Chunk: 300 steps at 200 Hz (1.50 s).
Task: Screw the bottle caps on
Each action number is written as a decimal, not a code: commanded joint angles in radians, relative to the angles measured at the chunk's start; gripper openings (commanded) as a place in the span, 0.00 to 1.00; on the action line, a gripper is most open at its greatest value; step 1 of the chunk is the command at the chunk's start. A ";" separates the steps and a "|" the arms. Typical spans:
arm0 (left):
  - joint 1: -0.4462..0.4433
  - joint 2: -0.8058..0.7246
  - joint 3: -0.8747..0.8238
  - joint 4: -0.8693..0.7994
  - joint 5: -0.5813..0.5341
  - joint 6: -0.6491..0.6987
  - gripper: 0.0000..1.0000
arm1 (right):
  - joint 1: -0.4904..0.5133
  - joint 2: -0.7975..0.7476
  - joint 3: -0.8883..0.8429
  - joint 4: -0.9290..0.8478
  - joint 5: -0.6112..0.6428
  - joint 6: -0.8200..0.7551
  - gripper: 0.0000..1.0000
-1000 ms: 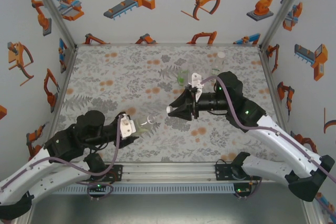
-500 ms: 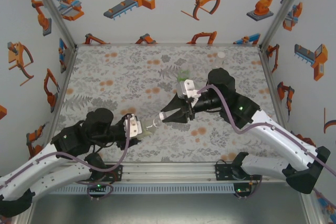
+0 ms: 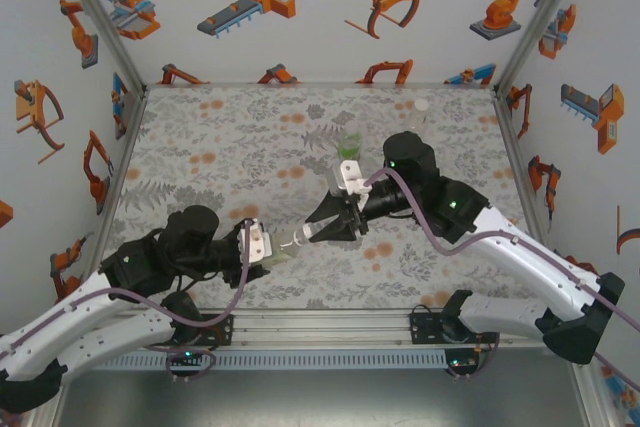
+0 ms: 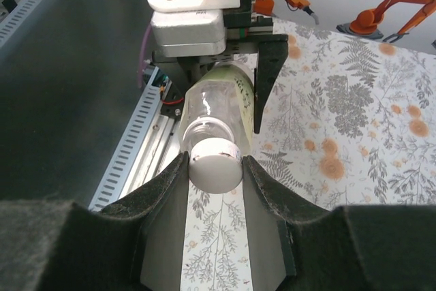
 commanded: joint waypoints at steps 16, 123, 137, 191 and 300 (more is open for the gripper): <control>-0.002 -0.016 0.012 0.008 0.020 0.013 0.00 | 0.016 0.005 0.040 -0.040 -0.011 -0.043 0.05; -0.002 0.001 0.012 0.013 0.026 0.003 0.00 | 0.045 0.036 0.073 -0.019 0.015 -0.044 0.04; -0.003 0.000 0.012 0.014 0.020 -0.002 0.00 | 0.048 0.043 0.082 -0.034 0.019 -0.056 0.04; -0.003 0.017 0.018 0.014 0.033 -0.017 0.00 | 0.090 0.091 0.213 -0.314 0.112 -0.257 0.02; -0.001 0.019 0.020 0.056 0.060 -0.052 0.00 | 0.187 0.120 0.285 -0.471 0.282 -0.386 0.00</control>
